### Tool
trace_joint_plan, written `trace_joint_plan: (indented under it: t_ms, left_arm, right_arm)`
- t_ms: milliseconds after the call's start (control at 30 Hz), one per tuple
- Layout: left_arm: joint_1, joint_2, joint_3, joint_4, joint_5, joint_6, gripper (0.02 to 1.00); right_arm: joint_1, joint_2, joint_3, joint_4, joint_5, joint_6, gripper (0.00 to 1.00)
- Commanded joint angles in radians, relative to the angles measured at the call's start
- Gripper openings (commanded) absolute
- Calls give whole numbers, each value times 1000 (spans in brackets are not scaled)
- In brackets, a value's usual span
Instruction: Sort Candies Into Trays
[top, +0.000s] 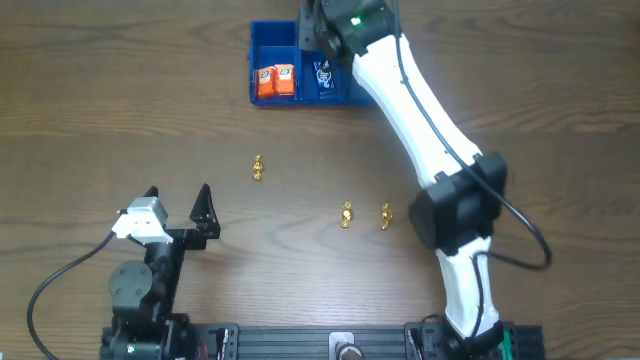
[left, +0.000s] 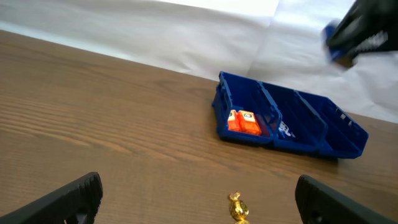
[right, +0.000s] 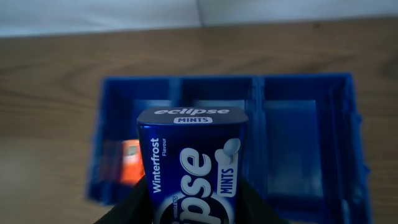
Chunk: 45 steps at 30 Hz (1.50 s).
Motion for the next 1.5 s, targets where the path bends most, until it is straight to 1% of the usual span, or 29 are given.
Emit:
trace_joint_plan:
  t_ms: [33,300,367,400,433,467,500,600,733,967,1033,1100,1233,1333,1500]
  left_arm:
    - [-3,-6,-30,-16,2,13,996]
    - [-3,-6,-30,-16,2,13,996]
    - [-3,-6,-30,-16,2,13,998]
    - [-3,-6,-30,-16,2,13,998]
    - [-3,-6,-30,-16,2,13,998]
    - [-3,-6,-30,-16,2,13,998]
    - [-3,-6,-30,-16,2,13,998]
    - [-3,-6,-30,-16,2,13,998]
    - [-3,-6,-30,-16,2,13,996]
    - [-3,-6,-30,-16,2,13,998]
    - [-3,-6,-30,-16,2,13,998]
    - [-3,-6,-30,-16,2,13,998]
    - [-3,-6,-30,-16,2,13,998]
    - [-3,-6,-30,-16,2,13,998]
    - [-3,-6,-30,-16,2,13,998]
  right_arm:
    - [-19,94,4,51,16,-18,272]
    - [-18,165,4,89,16,-18,286]
    - [-17,167,4,90,16,-18,345]
    - [-16,167,4,90,16,-18,454]
    - [-15,167,4,90,16,-18,533]
    - [-14,167,4,90,16,-19,579]
    - [-14,167,4,89,16,-19,595]
    - [-12,167,4,85,16,-19,619]
    - [0,166,21,49,16,-18,619]
    - [80,130,157,-187,14,-6,627]
    - [120,113,169,-235,3,-6,663]
    - [168,108,169,-277,0,17,671]
    - [235,120,139,-309,-64,30,667]
    - [293,155,112,-323,-64,84,660]
    - [342,249,99,-323,-64,148,663]
